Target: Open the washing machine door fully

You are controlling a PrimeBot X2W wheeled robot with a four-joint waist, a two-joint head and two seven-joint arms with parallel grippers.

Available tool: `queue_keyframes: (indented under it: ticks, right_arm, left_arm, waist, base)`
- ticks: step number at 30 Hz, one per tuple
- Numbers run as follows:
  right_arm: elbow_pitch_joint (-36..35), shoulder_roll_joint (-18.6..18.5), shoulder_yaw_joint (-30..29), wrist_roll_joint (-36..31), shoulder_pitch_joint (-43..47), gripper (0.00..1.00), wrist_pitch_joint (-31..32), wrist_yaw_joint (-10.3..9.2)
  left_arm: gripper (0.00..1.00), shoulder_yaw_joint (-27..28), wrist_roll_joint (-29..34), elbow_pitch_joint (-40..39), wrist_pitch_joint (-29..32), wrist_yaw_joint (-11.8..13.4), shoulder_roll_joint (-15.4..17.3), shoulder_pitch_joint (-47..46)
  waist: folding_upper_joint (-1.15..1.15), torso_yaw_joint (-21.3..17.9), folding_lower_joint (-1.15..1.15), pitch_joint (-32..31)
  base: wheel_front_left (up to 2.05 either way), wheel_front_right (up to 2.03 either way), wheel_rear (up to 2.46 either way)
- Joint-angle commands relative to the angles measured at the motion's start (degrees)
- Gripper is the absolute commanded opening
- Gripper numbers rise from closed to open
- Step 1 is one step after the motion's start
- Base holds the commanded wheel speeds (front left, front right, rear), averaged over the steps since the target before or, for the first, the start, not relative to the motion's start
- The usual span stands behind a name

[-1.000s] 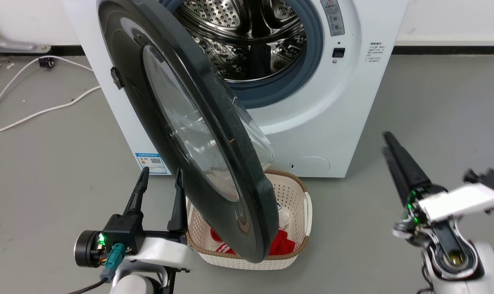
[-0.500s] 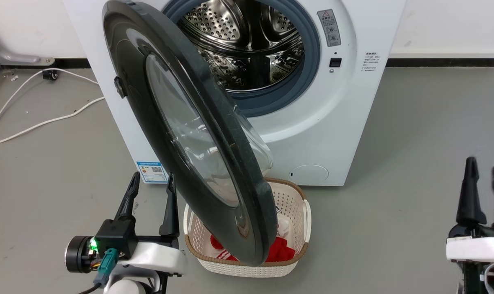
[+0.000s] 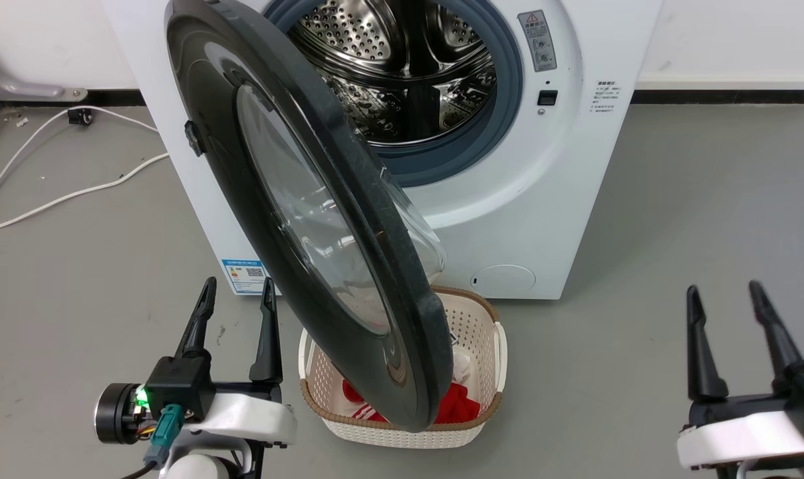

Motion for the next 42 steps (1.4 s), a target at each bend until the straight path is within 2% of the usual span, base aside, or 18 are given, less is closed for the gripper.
queue_keyframes:
  ticks: [1, 15, 16, 17, 18, 24, 28, 35, 42]
  right_arm:
    - [0.6, 0.1, 0.3, 0.9, 0.7, 1.0, -0.2, -0.03]
    - [5.4, 0.1, 1.4, 4.1, -0.6, 1.0, -2.4, -0.03]
    - [5.5, 0.1, 1.5, 4.3, -0.6, 1.0, -2.4, -0.03]
    - [5.7, 0.1, 1.6, 4.6, -0.7, 1.0, -2.5, -0.03]
    - [5.8, 0.1, 1.7, 4.7, -0.7, 1.0, -2.6, -0.03]
    - [6.3, 0.1, 2.0, 4.9, -0.9, 1.0, -2.8, -0.03]
    - [6.5, 0.1, 2.1, 5.2, -1.0, 1.0, -2.9, -0.03]
    - [6.9, 0.1, 2.1, 6.4, -1.3, 1.0, -3.1, -0.03]
    - [7.5, 0.1, 2.4, 6.9, -2.2, 1.0, -3.2, -0.03]
  left_arm:
    - [1.0, 0.1, 0.1, -0.1, -0.2, 0.0, 0.0, 0.0]
    - [1.0, 0.2, 0.4, 0.1, -0.2, -0.2, 0.0, 0.1]
    - [0.8, 0.2, 0.4, 0.0, -0.2, -0.2, 0.0, 0.1]
    - [0.28, 0.2, 0.5, -0.1, -0.2, -0.3, 0.0, 0.1]
    - [0.0, 0.1, 0.5, -0.1, -0.2, -0.4, 0.0, 0.1]
    - [0.0, 0.4, 0.1, -0.9, -0.2, -0.5, 0.0, -0.2]
    - [0.0, 0.5, -0.1, -4.3, -0.2, -0.4, 0.0, -1.6]
    - [0.0, 0.3, 2.2, -17.3, -0.1, -0.9, 0.0, -6.2]
    - [0.0, -2.4, 5.1, -31.5, -0.1, -0.3, 0.0, -12.1]
  waist:
    - [0.0, 0.0, 0.0, 0.0]
    - [0.0, -0.4, 0.0, 0.2]
    - [0.0, -0.4, 0.0, 0.2]
    - [0.0, -0.4, 0.0, 0.2]
    - [0.0, -0.4, 0.0, 0.2]
    - [0.0, -0.6, 0.0, 0.2]
    - [0.0, -0.4, 0.0, 0.4]
    - [0.0, -0.1, 0.0, 0.9]
    - [0.0, -0.5, 0.0, 1.6]
  base:
    - [0.0, 0.0, 0.0]
    - [0.0, 0.0, 0.0]
    - [0.0, 0.0, 0.0]
    - [0.0, 0.0, 0.0]
    - [0.0, 0.0, 0.0]
    - [0.0, 0.0, 0.0]
    - [0.0, 0.0, 0.0]
    - [0.0, 0.0, 0.0]
    - [0.0, 0.0, 0.0]
